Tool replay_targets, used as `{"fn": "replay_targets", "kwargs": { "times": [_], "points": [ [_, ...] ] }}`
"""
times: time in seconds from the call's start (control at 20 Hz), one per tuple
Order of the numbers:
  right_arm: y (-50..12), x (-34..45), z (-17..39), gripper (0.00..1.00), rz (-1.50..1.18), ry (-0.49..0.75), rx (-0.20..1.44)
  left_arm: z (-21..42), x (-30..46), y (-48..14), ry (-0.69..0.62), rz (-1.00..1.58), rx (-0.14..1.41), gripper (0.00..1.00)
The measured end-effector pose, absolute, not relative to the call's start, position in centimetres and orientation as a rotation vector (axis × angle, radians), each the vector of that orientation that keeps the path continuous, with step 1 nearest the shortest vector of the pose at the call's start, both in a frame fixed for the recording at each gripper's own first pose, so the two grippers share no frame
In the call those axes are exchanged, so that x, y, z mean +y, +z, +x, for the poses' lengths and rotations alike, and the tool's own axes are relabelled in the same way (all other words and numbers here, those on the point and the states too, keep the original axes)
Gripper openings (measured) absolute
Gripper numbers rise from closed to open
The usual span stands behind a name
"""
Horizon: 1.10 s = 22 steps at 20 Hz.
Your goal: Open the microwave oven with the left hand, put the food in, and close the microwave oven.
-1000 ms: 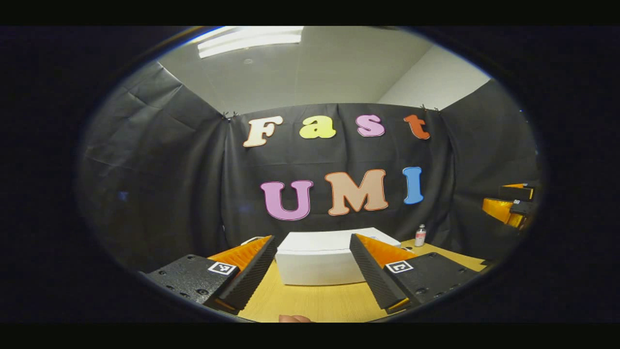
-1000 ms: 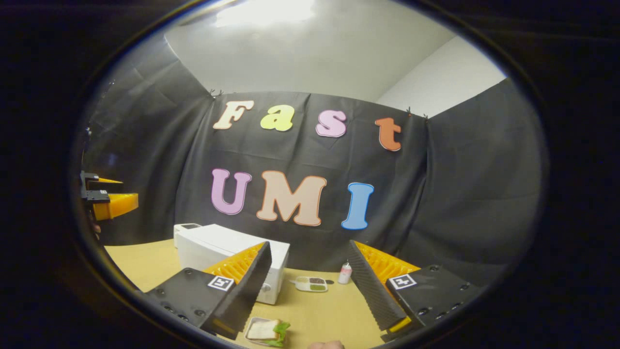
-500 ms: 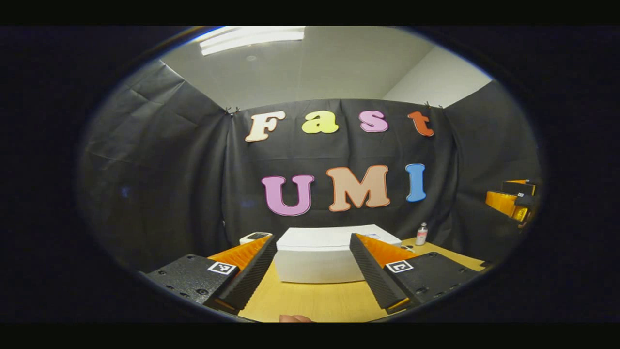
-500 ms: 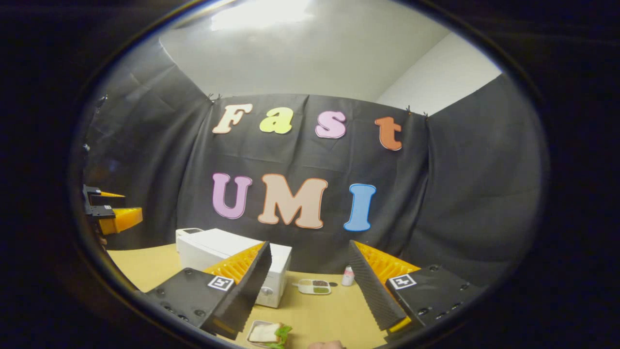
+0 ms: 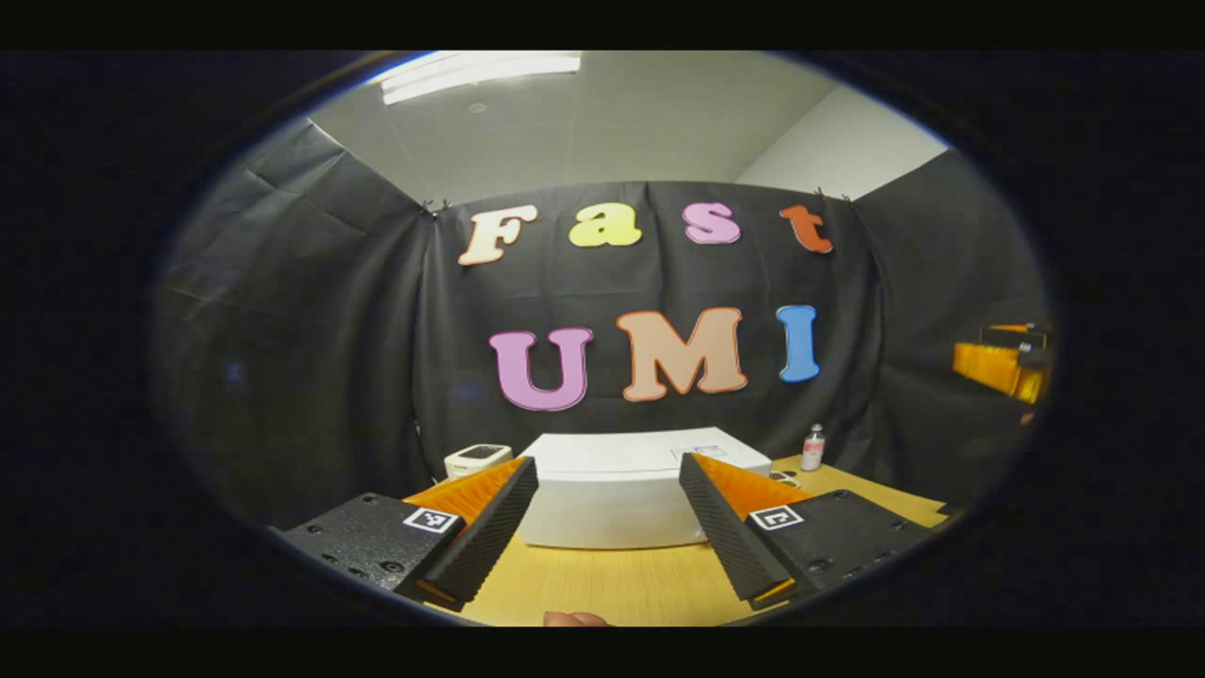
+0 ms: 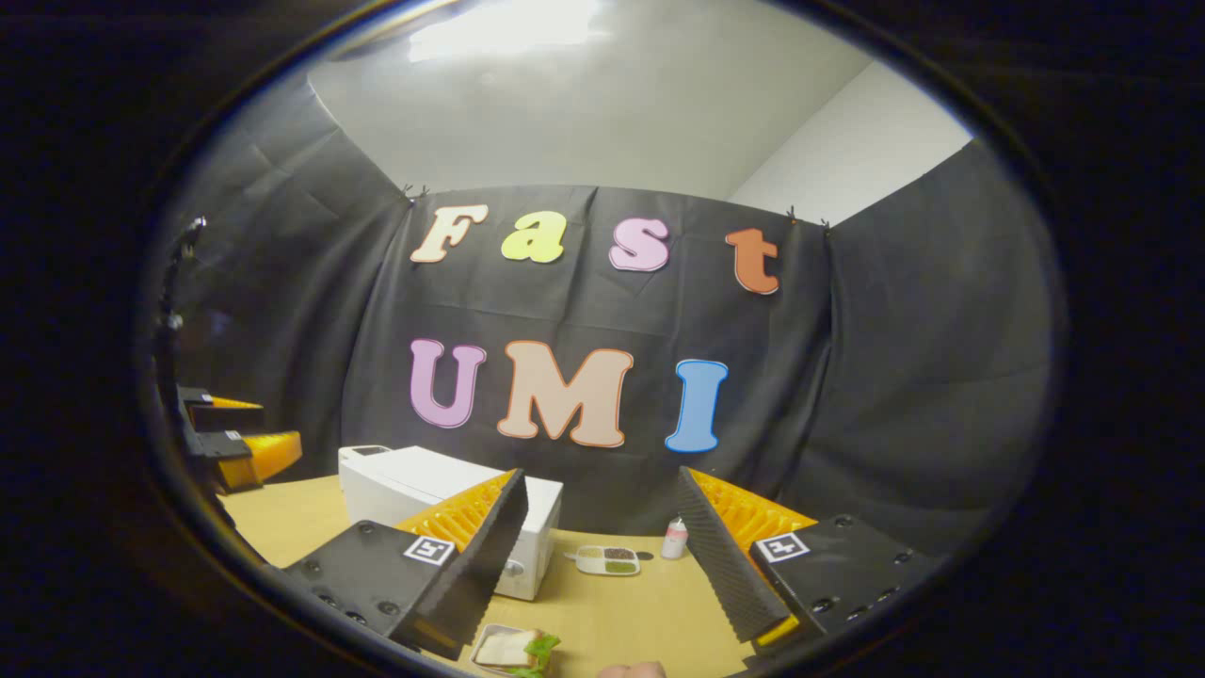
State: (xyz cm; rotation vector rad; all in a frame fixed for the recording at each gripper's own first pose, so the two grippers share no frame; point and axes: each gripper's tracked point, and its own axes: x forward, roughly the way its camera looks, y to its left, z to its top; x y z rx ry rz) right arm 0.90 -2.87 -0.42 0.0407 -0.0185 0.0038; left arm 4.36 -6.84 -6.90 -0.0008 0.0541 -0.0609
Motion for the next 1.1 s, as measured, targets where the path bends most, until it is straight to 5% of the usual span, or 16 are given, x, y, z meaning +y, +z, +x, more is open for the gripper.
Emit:
{"fn": "replay_targets", "kwargs": {
  "times": [0.65, 1.1],
  "points": [
    [0.3, -10.9, 1.7, 0.96, -0.009, -0.099, -0.019, 15.4, -19.1, -26.0, -0.200, 0.070, 0.284, 1.00],
    [-1.2, -13.1, 1.4, 0.96, -0.030, -0.147, 0.051, 19.9, -22.1, -31.3, -0.210, 0.092, 0.380, 0.97]
  ]
}}
